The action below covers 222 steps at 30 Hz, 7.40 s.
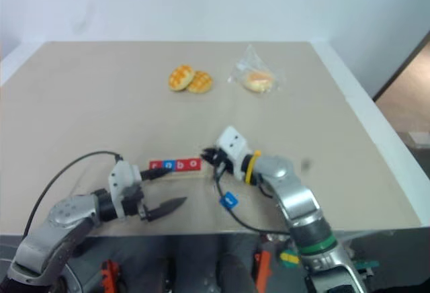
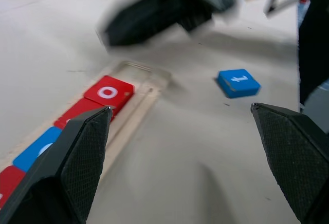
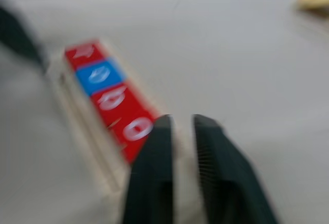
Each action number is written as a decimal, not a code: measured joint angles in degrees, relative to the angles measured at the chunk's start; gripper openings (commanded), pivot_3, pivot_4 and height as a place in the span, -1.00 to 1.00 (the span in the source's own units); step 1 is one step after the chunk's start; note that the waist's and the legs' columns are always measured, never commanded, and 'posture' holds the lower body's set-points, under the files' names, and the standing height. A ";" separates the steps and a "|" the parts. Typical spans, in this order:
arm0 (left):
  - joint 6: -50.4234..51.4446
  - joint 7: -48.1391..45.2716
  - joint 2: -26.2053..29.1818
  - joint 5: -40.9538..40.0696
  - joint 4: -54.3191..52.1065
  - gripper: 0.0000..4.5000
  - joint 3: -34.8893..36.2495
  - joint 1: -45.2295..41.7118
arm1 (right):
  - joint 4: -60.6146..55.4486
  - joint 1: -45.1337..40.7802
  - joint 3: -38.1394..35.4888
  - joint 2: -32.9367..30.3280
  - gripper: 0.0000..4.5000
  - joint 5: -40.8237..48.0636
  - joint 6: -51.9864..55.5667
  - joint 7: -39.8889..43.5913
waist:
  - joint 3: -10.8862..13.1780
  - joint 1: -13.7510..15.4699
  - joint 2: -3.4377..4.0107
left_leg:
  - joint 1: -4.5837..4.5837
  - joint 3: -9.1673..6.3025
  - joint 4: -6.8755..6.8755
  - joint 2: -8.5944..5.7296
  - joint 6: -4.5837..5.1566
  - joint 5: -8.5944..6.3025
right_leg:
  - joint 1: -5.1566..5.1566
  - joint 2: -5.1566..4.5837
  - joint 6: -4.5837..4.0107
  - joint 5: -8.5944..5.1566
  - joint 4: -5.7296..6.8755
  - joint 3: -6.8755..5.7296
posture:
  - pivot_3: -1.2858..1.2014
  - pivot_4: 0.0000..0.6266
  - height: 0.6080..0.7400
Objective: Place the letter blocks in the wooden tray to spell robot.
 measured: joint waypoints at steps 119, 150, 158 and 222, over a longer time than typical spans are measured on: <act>-5.04 -6.44 4.34 2.68 3.88 1.00 -1.77 -1.05 | 18.74 2.24 7.67 -12.68 0.86 0.30 -32.91 39.00 | 0.04 0.04 -0.02 | 0.22 0.04 0.14 0.04 0.01 -0.01 | 0.20 0.01 -0.04 0.10 0.04 -0.02 | 0.03 -0.52 1.00; -7.49 -8.94 4.24 0.45 2.51 1.00 -1.68 1.09 | 28.13 -4.19 9.87 -11.01 0.86 -0.21 -40.26 44.48 | 0.04 0.08 -0.02 | 0.21 0.04 0.13 0.04 0.01 -0.01 | 0.21 0.00 -0.06 0.08 0.04 0.00 | 0.03 -0.52 1.00; -7.57 -8.78 4.43 0.56 2.47 1.00 -1.68 1.14 | 28.19 -4.60 11.75 -11.76 0.86 1.03 -41.40 44.67 | 0.04 0.08 -0.02 | 0.21 0.04 0.13 0.04 0.01 -0.01 | 0.20 0.01 -0.06 0.08 0.04 0.00 | 0.03 -0.52 1.00; -11.69 -10.06 1.99 2.82 9.29 1.00 -2.11 -7.43 | -34.30 42.23 4.30 6.25 -0.45 -7.13 10.47 -30.15 | -0.17 0.11 -0.32 | 0.11 0.07 0.06 0.04 -0.26 0.12 | 0.05 -0.14 -0.25 -0.07 0.04 0.07 | 0.03 -0.52 1.00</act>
